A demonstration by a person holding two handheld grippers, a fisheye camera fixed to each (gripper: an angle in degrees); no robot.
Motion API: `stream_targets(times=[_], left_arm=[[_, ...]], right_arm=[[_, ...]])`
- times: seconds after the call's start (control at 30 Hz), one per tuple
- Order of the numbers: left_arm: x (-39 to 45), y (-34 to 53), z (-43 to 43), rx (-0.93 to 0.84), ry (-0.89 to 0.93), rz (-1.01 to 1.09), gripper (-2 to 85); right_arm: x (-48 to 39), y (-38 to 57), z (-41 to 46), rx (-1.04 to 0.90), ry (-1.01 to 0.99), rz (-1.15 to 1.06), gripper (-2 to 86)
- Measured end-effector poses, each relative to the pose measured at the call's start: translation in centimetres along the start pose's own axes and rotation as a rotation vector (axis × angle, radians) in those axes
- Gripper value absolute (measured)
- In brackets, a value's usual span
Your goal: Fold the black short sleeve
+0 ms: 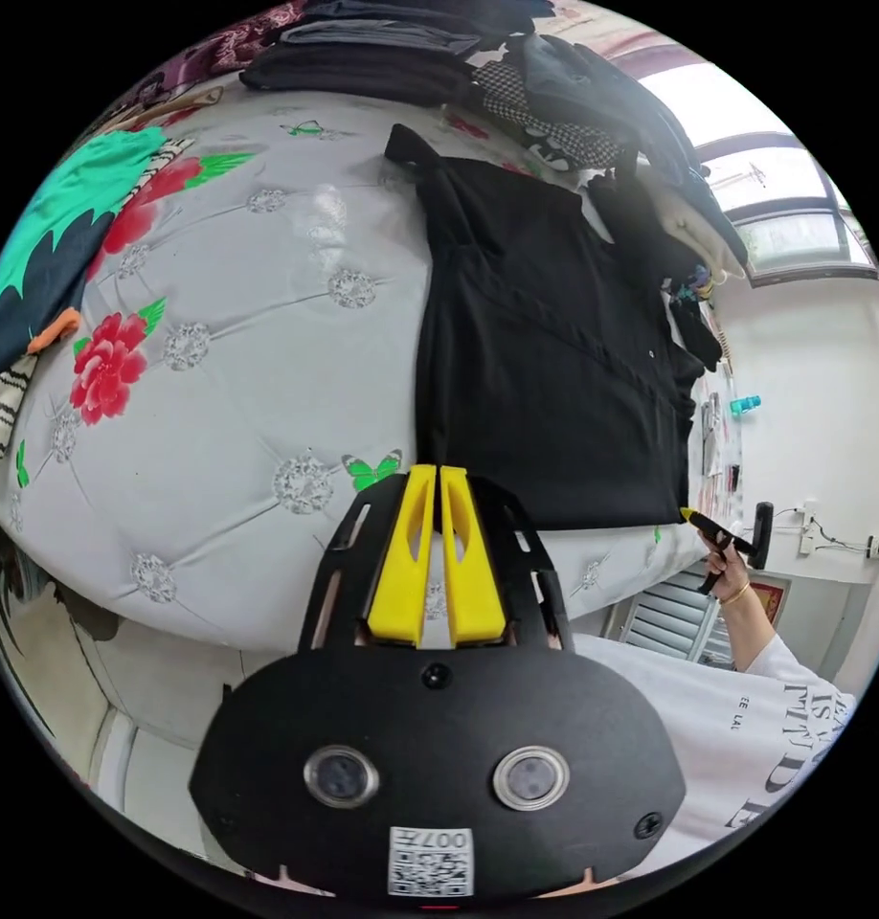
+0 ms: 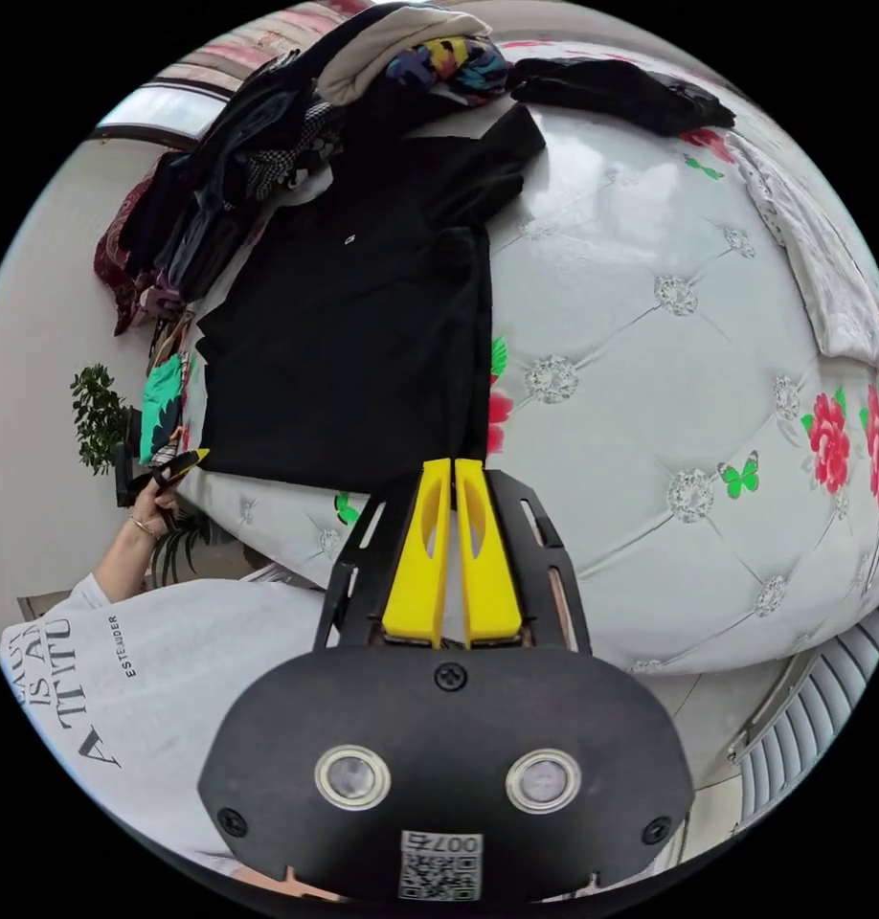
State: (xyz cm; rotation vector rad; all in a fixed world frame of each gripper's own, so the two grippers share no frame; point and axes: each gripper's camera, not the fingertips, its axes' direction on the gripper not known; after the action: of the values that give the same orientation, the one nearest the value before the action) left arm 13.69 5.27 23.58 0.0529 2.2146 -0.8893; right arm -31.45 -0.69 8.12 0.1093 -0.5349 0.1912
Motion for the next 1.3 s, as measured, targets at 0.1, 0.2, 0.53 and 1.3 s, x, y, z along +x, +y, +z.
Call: stream_targets(times=[0.1, 0.2, 0.53, 1.3], left_arm=[[0.1, 1.3, -1.1, -0.020, 0.029, 0.061, -0.7], [0.1, 4.2, -1.6, -0.023, 0.040, 0.085, -0.4], [-6.8, 3.8, -5.2, 0.274, 0.213, -0.170, 8.4], [-15.0, -2.1, -1.2, 0.406, 0.549, -0.432, -0.9]], right_arm=[[-0.9, 1.5, -1.7, 0.024, 0.020, -0.029, -0.2], [-1.5, 3.3, -1.7, 0.008, 0.038, -0.017, -0.2], [-5.1, 3.3, -3.7, 0.220, 0.045, 0.128, -0.1], [-54.8, -29.4, 17.7, -0.216, 0.015, -1.034, 7.7]])
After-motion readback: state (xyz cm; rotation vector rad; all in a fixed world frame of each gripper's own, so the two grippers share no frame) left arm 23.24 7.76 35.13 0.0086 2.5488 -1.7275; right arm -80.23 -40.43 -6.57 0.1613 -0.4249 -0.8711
